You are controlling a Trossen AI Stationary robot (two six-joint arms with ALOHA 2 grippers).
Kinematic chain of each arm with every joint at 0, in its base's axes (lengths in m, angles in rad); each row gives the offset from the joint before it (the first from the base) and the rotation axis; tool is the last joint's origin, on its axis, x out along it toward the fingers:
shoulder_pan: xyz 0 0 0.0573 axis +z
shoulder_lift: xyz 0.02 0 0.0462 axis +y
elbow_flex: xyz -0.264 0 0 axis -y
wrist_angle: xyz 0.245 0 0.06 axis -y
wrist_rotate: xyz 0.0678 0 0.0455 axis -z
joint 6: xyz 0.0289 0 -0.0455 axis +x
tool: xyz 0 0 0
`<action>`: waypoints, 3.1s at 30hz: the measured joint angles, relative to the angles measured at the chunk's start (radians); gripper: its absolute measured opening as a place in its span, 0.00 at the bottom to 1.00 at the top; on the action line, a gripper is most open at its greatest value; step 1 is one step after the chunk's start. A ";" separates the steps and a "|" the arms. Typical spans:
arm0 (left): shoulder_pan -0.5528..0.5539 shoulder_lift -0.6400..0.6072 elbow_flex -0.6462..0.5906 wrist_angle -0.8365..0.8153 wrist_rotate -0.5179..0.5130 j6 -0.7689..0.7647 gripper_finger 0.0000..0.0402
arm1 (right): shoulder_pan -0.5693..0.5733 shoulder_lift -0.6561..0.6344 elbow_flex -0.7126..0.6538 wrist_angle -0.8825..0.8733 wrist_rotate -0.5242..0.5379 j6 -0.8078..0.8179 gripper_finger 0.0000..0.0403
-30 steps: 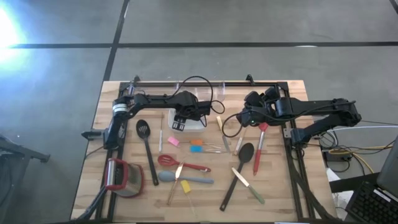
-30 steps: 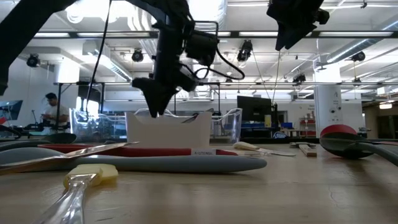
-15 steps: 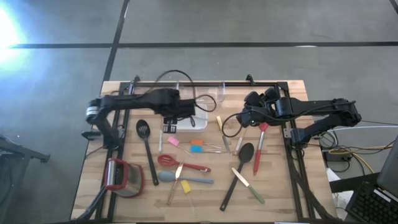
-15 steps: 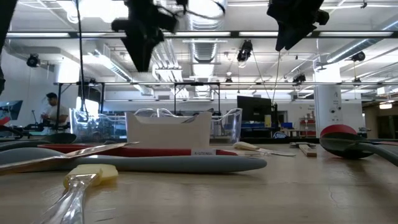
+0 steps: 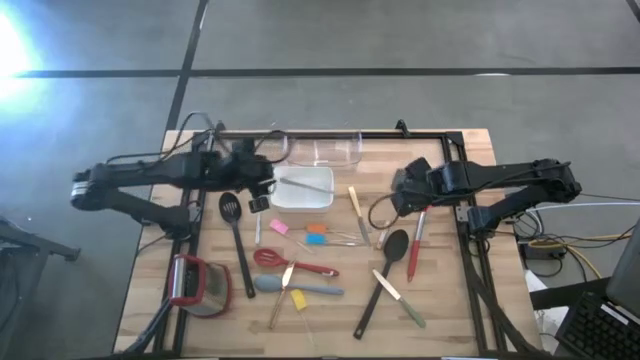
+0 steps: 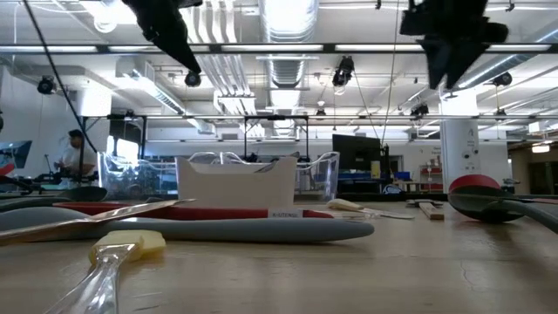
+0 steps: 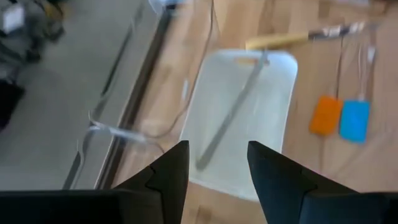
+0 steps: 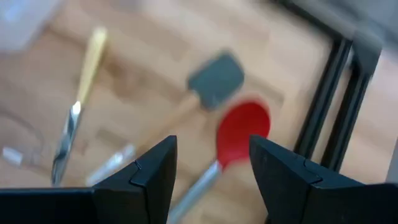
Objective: Pick & Place Kitchen Items
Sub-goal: Put the red serving spoon into the left transparent bin
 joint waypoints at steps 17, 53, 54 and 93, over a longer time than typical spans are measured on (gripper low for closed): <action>0.005 -0.245 -0.465 0.664 -0.094 0.227 0.42 | 0.423 0.000 -0.259 0.099 -0.209 0.849 0.41; 0.010 -0.245 -0.463 0.701 -0.094 0.237 0.42 | 0.448 -0.004 -0.761 0.667 -0.226 1.059 0.26; 0.010 -0.245 -0.463 0.703 -0.094 0.237 0.42 | 0.448 -0.004 -0.761 0.663 -0.222 1.062 0.22; 0.010 -0.042 -0.461 1.295 0.400 0.054 0.42 | 0.392 -0.043 0.049 0.421 0.570 -0.164 0.11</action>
